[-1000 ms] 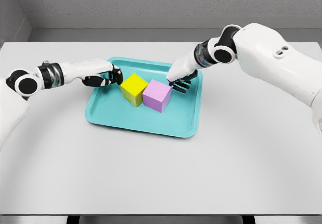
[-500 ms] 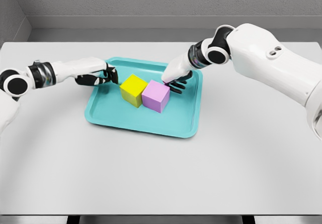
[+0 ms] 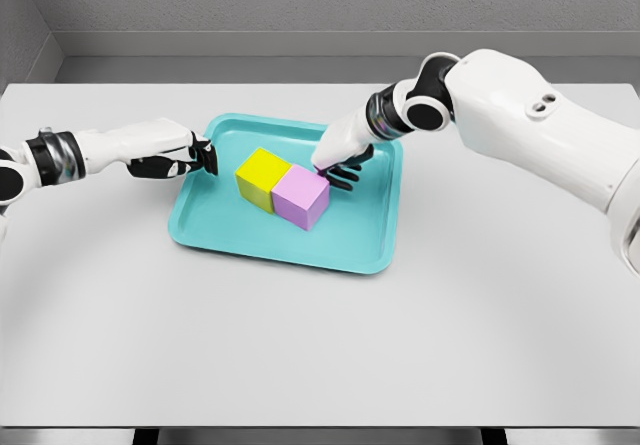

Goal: Push two cubes

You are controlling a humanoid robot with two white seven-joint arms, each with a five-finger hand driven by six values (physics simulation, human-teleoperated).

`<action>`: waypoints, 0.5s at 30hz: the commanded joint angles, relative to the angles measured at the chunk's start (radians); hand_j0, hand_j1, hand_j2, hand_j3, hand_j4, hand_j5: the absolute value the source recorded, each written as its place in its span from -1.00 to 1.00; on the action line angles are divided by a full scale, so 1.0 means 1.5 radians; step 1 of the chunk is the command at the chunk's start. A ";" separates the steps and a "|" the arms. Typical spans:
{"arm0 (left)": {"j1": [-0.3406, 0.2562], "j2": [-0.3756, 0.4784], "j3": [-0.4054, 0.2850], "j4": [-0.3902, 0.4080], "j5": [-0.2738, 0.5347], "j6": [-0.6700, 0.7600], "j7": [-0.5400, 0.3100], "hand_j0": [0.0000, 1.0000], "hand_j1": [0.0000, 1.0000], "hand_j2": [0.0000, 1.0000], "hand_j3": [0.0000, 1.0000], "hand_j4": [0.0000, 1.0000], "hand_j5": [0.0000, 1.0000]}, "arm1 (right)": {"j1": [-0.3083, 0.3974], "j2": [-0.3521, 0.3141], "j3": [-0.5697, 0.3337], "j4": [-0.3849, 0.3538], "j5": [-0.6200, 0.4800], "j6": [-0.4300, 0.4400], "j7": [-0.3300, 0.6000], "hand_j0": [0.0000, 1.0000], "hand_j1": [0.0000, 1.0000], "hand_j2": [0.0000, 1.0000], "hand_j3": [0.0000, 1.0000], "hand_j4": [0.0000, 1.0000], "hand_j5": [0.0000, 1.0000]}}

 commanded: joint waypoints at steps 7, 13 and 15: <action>0.015 0.077 0.005 -0.060 0.071 0.002 0.000 0.27 0.27 0.27 0.27 0.27 0.27 | -0.003 -0.008 -0.002 0.006 0.000 -0.002 -0.002 -0.73 -0.73 -0.73 -0.73 -0.73 -0.73; 0.043 0.096 0.038 -0.059 0.067 0.002 0.000 1.00 1.00 1.00 1.00 1.00 1.00 | -0.029 -0.036 -0.003 0.018 0.021 0.009 -0.002 -0.73 -0.73 -0.73 -0.73 -0.73 -0.73; 0.043 0.095 0.037 -0.059 0.066 0.002 0.000 1.00 1.00 1.00 1.00 1.00 1.00 | -0.045 -0.069 -0.004 0.011 0.022 0.005 -0.002 -0.73 -0.73 -0.73 -0.73 -0.73 -0.73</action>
